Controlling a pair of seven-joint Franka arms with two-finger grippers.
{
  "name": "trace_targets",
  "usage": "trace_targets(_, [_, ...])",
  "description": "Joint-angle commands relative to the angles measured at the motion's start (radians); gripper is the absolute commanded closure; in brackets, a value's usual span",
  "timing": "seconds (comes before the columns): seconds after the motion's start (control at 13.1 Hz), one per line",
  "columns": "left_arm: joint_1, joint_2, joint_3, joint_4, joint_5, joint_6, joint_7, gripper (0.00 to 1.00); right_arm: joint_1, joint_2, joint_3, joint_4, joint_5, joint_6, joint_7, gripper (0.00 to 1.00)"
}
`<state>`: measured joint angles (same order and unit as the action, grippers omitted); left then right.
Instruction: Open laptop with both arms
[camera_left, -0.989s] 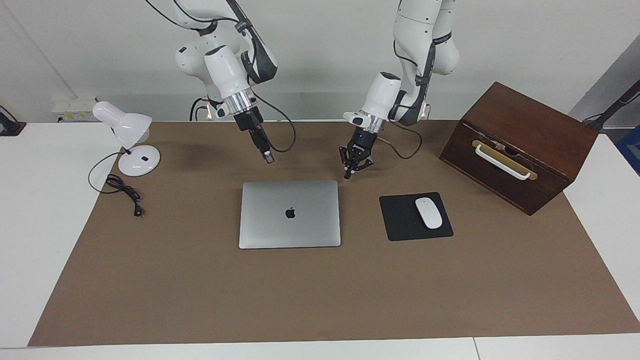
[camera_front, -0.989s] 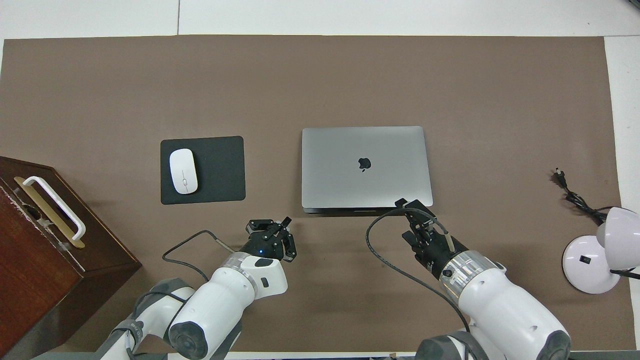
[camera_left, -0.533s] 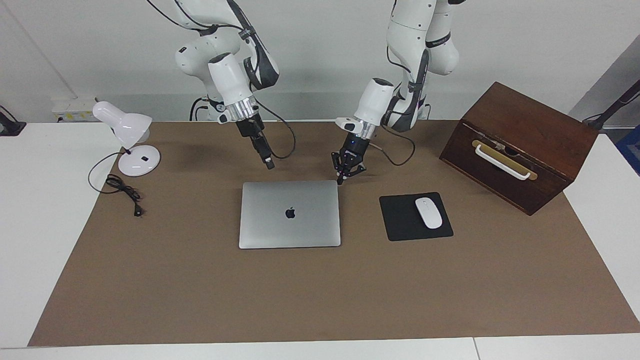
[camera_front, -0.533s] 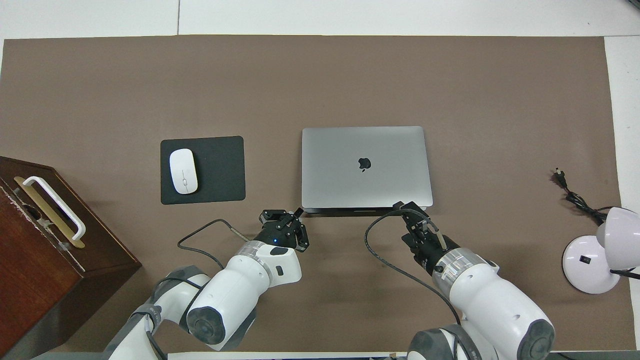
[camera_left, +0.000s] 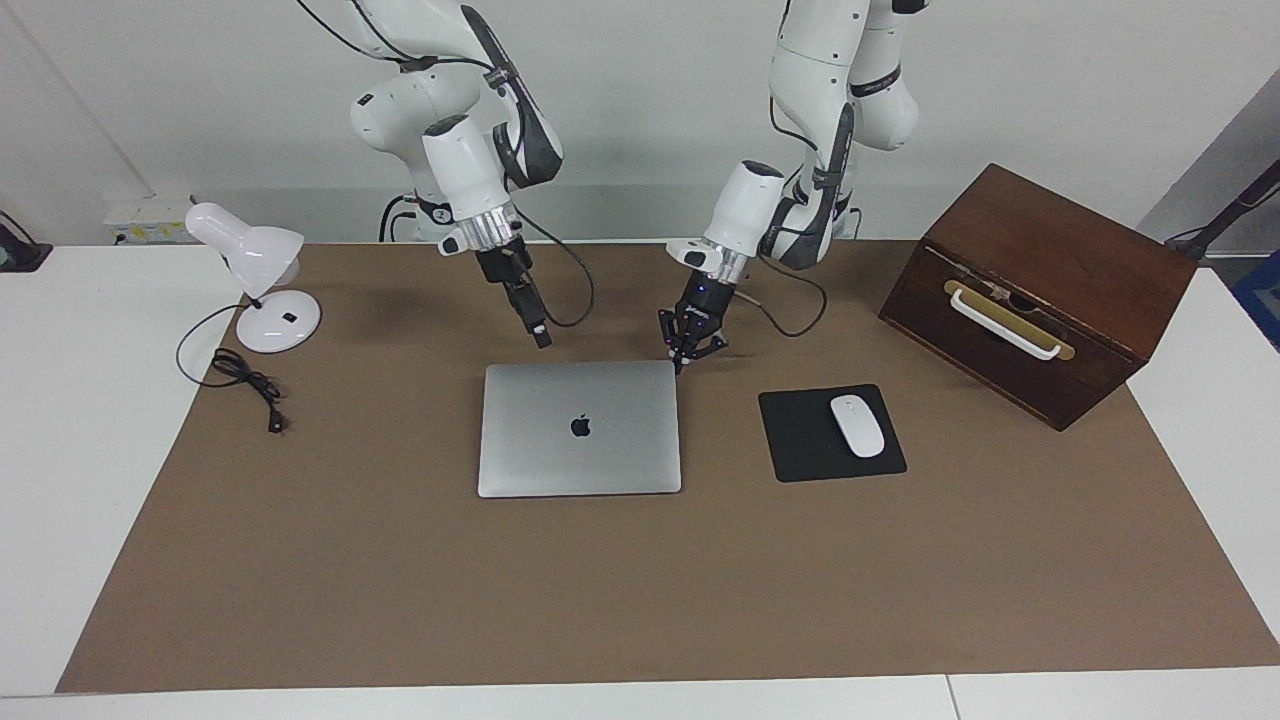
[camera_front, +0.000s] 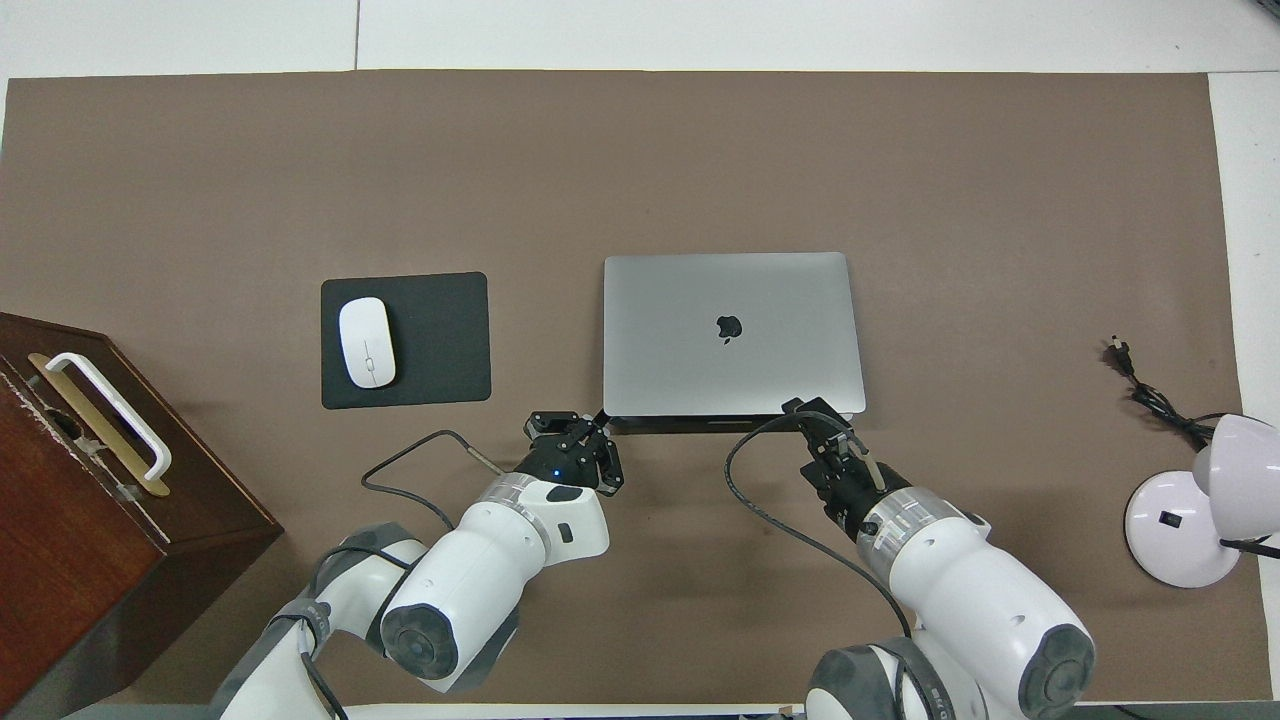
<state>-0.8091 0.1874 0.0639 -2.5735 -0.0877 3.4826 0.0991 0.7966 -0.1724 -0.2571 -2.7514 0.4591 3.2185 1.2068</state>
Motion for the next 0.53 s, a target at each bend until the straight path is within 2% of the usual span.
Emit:
trace_targets(0.0, [-0.018, 0.052, 0.014, 0.038, -0.003, 0.023, 0.019, 1.0, 0.006, 0.04, 0.002, 0.031, 0.023, 0.02, -0.024, 0.0])
trace_targets(0.23, [-0.004, 0.06, 0.014, 0.05, 0.058, 0.024, 0.019, 1.0, 0.004, 0.079, -0.001, 0.067, 0.023, 0.02, -0.027, 0.0])
trace_targets(0.46, [-0.004, 0.079, 0.014, 0.058, 0.063, 0.024, 0.019, 1.0, 0.003, 0.105, -0.004, 0.102, 0.023, 0.017, -0.03, 0.0])
